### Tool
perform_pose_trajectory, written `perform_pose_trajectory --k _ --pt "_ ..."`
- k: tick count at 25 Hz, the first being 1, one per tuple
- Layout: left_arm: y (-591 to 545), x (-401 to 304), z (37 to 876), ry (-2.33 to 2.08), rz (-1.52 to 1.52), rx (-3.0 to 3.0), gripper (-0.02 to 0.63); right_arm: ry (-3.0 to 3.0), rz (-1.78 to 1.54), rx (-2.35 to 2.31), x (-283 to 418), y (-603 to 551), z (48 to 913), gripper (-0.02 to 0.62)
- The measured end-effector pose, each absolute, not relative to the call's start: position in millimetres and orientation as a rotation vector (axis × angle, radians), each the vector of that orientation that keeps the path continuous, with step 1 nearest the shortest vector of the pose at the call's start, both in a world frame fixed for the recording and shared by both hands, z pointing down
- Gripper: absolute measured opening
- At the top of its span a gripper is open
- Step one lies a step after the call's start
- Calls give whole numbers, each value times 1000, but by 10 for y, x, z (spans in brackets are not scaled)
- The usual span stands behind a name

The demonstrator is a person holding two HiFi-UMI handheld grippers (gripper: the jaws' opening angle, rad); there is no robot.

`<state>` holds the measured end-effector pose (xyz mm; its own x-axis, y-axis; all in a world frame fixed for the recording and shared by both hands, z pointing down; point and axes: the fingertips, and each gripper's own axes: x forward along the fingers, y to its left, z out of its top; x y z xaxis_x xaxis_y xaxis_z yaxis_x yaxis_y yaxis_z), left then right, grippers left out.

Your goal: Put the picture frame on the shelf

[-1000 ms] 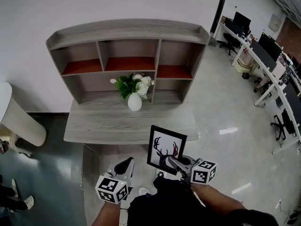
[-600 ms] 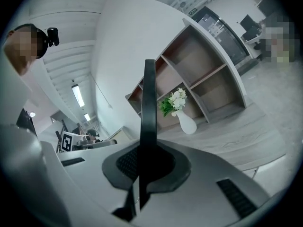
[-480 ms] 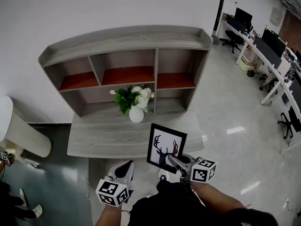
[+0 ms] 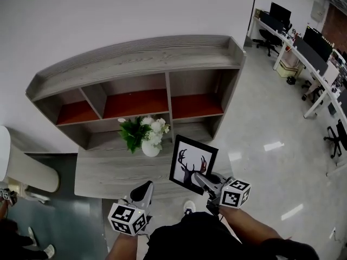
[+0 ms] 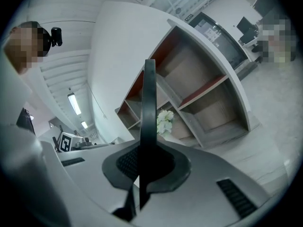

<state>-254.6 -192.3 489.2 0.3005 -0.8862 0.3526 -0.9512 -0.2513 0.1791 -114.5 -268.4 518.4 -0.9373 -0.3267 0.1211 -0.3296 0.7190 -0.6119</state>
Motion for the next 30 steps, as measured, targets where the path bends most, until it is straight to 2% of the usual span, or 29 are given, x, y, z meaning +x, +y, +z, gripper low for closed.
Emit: perform_pose_trajectory --k 8,21,30 --pt "-2520 -2452 4954 -1636 314 2207 10 -2942 1053 697 -849 -3457 5149 23" --pt "-2975 -2551 4975 -1483 373 2322 9 -2941 1029 978 -794 -3932 5066 23" --pt "-3141 -2933 4924 -1444 346 2372 9 -2919 730 1346 -761 -4442 4687 23"
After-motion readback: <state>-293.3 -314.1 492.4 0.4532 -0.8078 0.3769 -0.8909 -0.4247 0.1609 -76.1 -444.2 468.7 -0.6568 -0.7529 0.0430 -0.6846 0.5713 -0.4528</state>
